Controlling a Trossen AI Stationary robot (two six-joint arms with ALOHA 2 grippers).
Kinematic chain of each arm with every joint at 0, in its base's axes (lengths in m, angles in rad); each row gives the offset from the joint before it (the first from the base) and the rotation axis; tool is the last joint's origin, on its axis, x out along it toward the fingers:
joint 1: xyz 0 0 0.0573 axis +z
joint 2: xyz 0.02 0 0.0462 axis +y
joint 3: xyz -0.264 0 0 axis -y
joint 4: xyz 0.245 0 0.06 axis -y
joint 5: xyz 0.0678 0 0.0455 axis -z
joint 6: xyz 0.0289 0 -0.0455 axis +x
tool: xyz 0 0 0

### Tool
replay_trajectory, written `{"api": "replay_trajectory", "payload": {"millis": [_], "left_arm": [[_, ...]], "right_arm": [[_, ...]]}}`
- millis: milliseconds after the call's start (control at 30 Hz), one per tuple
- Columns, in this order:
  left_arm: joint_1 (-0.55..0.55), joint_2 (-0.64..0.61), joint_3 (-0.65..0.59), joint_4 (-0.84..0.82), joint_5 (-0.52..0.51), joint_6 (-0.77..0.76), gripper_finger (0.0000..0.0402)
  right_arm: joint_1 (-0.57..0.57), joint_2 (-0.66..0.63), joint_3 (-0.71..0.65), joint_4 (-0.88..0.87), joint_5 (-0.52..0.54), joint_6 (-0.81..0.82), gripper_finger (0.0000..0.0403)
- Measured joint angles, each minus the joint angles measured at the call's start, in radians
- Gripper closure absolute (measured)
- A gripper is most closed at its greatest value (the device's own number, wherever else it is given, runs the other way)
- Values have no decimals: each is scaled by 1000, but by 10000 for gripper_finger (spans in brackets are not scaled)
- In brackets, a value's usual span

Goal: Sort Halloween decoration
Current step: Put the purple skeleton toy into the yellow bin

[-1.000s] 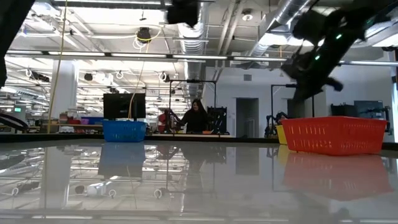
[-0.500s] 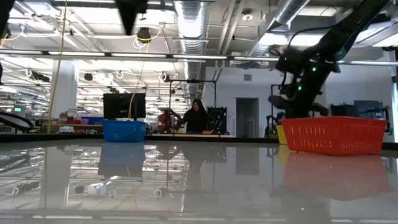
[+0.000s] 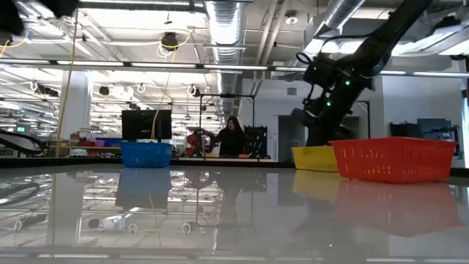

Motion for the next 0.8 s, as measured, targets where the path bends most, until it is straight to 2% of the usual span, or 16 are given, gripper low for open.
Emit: {"api": "replay_trajectory", "payload": {"millis": [167,233,367,467,633,800], "left_arm": [[-137,-69,-119,301,111,-218,272],[-177,-72,-130,397,132,-265,272],[-240,-71,-131,482,120,-309,272],[-276,-69,-131,518,61,-292,267],[-336,-59,-131,599,-162,-169,244],[-424,23,-131,611,-207,-53,233]], "right_arm": [[33,4,23,19,-3,24,380],[38,-4,25,38,-3,37,362],[44,-45,25,76,-34,44,310],[52,-96,25,116,-67,56,283],[79,-210,25,194,-134,61,265],[130,-350,25,238,-176,44,267]]}}
